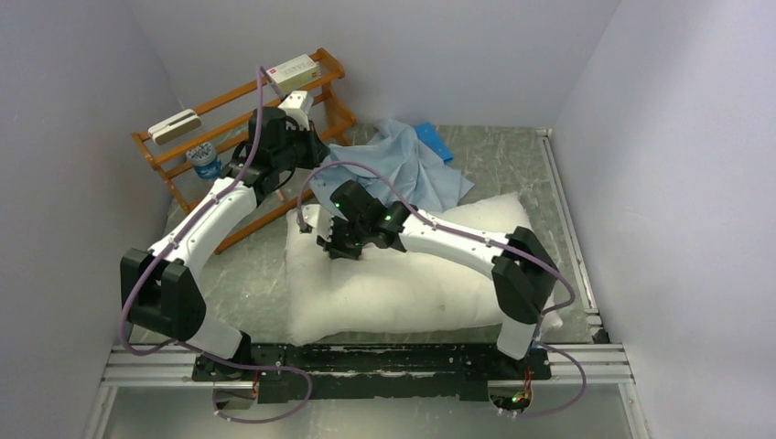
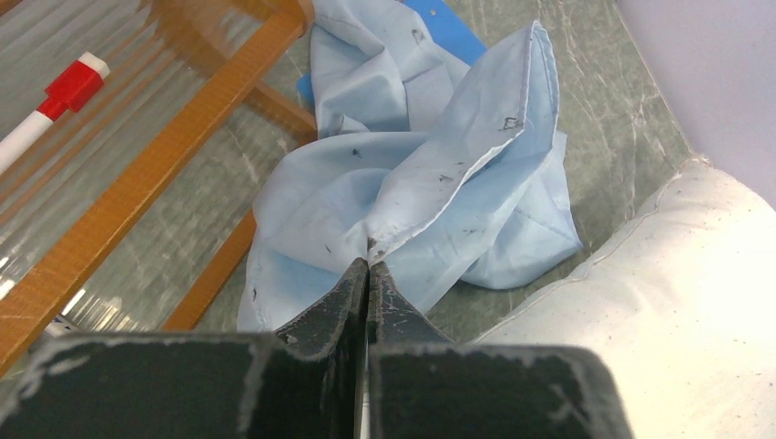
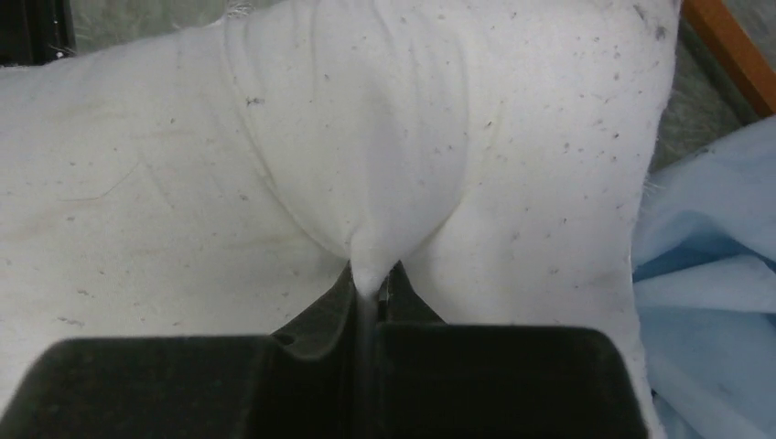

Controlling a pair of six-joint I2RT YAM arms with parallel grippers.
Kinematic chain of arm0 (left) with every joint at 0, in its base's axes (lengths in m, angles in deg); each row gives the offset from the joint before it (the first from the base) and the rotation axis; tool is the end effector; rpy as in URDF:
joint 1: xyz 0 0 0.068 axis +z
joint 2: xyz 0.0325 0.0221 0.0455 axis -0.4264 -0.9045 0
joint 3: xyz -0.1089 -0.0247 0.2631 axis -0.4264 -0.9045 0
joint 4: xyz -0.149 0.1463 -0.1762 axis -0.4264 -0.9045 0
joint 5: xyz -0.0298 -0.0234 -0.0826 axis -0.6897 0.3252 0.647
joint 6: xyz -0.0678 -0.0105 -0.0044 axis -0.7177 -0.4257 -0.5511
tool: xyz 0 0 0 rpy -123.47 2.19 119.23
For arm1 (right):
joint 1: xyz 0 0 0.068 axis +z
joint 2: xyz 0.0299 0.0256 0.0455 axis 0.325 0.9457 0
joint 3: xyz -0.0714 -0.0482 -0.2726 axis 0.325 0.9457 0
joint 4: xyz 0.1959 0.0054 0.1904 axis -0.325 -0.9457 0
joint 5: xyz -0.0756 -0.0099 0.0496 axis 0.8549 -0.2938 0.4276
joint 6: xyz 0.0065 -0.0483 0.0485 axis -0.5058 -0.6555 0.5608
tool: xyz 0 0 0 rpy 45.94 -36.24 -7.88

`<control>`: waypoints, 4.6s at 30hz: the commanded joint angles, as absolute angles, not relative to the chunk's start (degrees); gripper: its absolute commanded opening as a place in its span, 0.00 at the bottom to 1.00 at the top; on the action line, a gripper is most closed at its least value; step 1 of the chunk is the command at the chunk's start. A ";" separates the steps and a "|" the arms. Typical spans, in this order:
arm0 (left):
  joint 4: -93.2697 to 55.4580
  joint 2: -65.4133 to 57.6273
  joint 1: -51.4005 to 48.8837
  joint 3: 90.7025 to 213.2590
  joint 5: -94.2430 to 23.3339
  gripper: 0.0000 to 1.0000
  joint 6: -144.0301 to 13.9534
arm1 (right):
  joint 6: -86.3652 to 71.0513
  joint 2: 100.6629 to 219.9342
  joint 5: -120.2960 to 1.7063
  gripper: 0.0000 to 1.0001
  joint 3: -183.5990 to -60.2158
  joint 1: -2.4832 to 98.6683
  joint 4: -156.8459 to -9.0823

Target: Put the pillow into the pillowcase

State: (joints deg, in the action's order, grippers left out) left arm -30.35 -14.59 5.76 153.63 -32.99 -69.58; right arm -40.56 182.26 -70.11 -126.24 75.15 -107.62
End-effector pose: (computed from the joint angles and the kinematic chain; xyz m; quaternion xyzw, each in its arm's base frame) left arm 0.3595 -0.1382 0.3467 0.0767 0.8217 -0.2446 0.5091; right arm 0.2232 0.3648 0.2434 -0.6498 0.6573 0.2359 0.3001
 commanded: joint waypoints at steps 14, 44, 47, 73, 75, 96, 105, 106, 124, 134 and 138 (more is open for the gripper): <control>-23.40 -9.06 6.26 149.37 -32.25 0.05 -61.95 | -31.16 157.45 -73.01 0.00 -113.55 69.77 -109.16; -32.04 1.89 6.17 140.36 -16.92 0.05 -54.16 | 1.39 160.87 -62.44 0.00 -113.68 48.62 -97.51; -32.30 2.55 6.17 140.37 -14.90 0.05 -55.15 | 4.26 161.57 -59.91 0.00 -114.67 47.35 -97.26; -40.17 -2.01 4.79 141.16 1.12 0.05 -55.08 | 19.27 168.38 -31.76 0.00 -122.18 44.33 -89.49; -34.12 -0.27 4.44 137.92 2.90 0.05 -59.09 | 20.24 168.52 -30.18 0.00 -121.28 44.37 -88.56; -8.05 0.27 -13.95 122.95 -16.48 0.05 -75.44 | 28.33 162.84 -26.53 0.00 -110.37 44.03 -74.07; -9.21 -2.95 -13.96 124.68 -25.52 0.05 -72.81 | -3.99 153.85 -51.01 0.74 -107.34 43.30 -82.59; -8.59 -3.59 -13.94 124.64 -25.48 0.05 -73.03 | -6.56 153.28 -52.77 0.77 -107.62 43.28 -84.70; -5.16 -2.62 -13.96 122.00 -27.48 0.05 -76.46 | -36.25 154.81 -64.70 1.00 -109.97 45.37 -103.95; -3.55 -2.96 -13.94 121.01 -27.57 0.05 -78.05 | -33.12 170.17 -58.90 0.91 -110.09 48.83 -98.74; -4.05 -2.31 -13.91 121.86 -27.16 0.05 -77.89 | -29.45 173.08 -57.73 0.28 -114.04 48.73 -100.19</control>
State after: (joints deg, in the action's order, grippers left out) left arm -6.86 -3.69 -13.28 121.11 -27.55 -77.34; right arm -33.67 169.45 -59.64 -111.26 48.57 -99.82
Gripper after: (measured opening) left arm 0.053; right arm 0.601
